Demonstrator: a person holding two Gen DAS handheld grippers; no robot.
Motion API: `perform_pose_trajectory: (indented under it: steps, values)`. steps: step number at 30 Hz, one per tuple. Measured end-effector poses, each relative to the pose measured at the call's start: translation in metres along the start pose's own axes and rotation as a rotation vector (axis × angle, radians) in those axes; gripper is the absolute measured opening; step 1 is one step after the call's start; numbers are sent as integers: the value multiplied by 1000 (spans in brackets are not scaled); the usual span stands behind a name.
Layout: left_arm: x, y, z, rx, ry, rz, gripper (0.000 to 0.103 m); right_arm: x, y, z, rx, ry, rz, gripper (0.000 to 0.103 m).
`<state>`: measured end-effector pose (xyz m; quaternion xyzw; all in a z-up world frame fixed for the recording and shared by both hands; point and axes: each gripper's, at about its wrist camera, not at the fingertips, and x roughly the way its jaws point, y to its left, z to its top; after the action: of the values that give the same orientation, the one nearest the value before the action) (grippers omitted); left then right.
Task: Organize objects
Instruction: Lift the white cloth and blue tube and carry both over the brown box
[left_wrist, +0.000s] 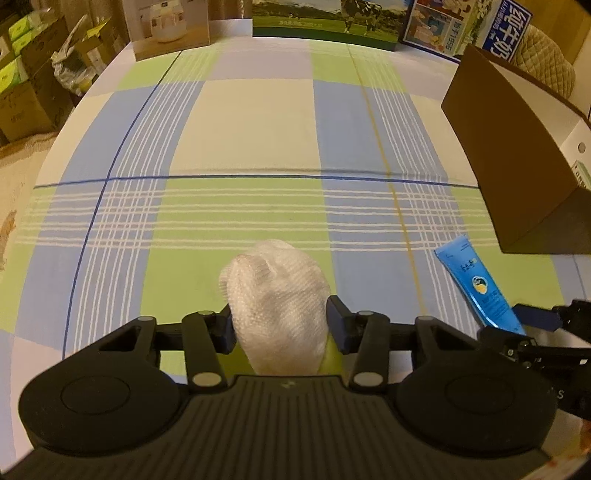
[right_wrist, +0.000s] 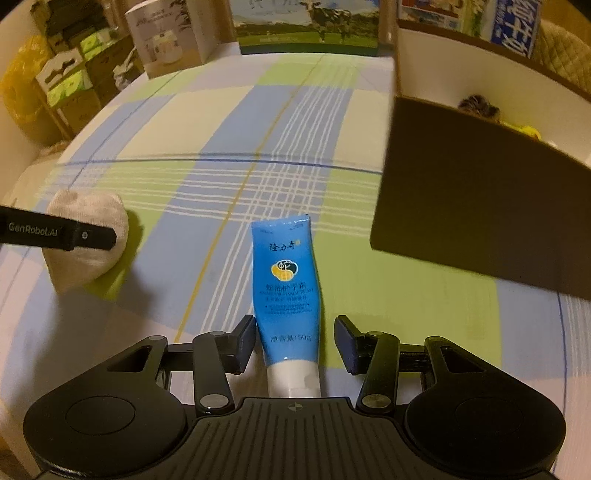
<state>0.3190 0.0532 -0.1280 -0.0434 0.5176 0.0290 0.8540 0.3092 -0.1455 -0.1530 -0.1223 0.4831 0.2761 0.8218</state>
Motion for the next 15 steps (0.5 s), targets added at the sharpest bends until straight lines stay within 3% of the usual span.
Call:
perform_pose_trajectory:
  steps: [4,15]
  values:
    - [1,-1,0,22,4,1,35,2,7,-2,-58,-4,-23,35]
    - [-1,-2,2,40,8,-6,28,2,6,-3,-71,-3,-7,34]
